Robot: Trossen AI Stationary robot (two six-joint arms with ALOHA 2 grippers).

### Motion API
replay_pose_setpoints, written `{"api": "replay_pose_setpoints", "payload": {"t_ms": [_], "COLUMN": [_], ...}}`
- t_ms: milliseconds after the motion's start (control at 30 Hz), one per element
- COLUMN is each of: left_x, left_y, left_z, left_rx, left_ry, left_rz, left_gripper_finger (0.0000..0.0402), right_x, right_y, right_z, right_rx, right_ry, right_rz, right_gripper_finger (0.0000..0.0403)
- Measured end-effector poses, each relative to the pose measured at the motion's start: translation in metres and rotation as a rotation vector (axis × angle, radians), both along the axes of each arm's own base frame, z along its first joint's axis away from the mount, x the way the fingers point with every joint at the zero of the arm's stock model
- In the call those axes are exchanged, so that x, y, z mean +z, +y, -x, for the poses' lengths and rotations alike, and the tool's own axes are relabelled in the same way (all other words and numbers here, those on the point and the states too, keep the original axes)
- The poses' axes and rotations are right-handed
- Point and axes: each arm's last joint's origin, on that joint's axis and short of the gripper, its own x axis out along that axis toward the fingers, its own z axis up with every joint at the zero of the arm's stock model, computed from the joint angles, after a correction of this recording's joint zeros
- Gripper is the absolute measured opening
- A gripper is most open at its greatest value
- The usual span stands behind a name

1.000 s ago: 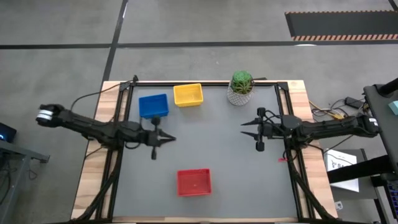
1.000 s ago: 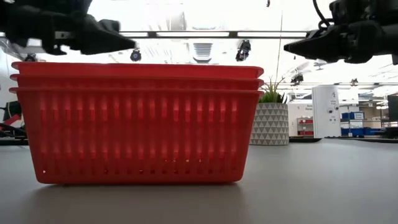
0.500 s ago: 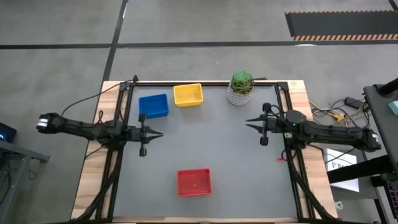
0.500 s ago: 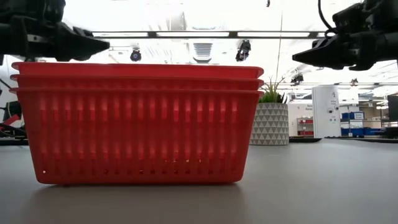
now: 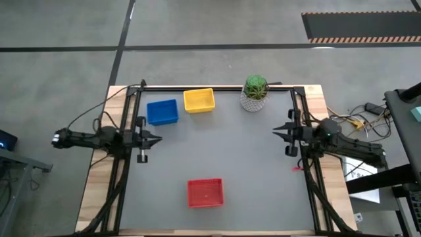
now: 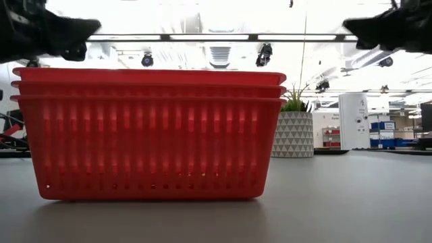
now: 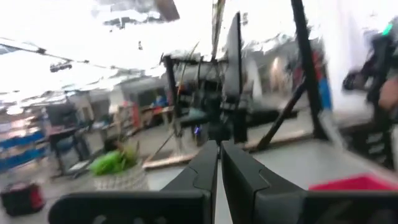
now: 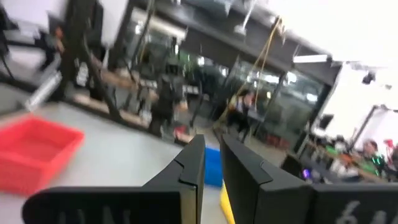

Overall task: Stack baskets by color
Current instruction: Return to Home Position

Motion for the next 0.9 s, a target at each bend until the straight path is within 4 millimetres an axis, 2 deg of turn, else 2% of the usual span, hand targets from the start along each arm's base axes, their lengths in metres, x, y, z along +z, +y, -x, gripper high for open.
{"api": "replay_pose_setpoints", "payload": {"t_ms": [100,267,433,567,900], "left_x": [0.002,0.009,0.008,0.008,0.006], "left_y": [-0.001,-0.001,-0.001,-0.001,-0.002], "left_z": [0.003,0.003,0.002,0.001,0.000], "left_rx": [-0.046,-0.055,-0.057,-0.057,-0.056], "left_ry": [-0.028,-0.096,-0.088,-0.080,-0.065], "left_rz": [0.017,0.022,0.020,0.020,0.018], "left_gripper_finger": [0.0006,0.0006,0.0006,0.0006,0.0006], "right_x": [-0.002,-0.015,-0.031,-0.037,-0.039], "right_y": [0.003,0.004,0.003,0.002,0.002], "right_z": [0.004,0.000,-0.004,-0.006,-0.008], "right_rx": [0.073,0.165,0.182,0.180,0.169], "right_ry": [-0.025,-0.019,0.120,0.184,0.213], "right_rz": [-0.028,-0.112,-0.383,-0.507,-0.473], "right_gripper_finger": [0.0042,0.0037,0.0034,0.0036,0.0038]}}
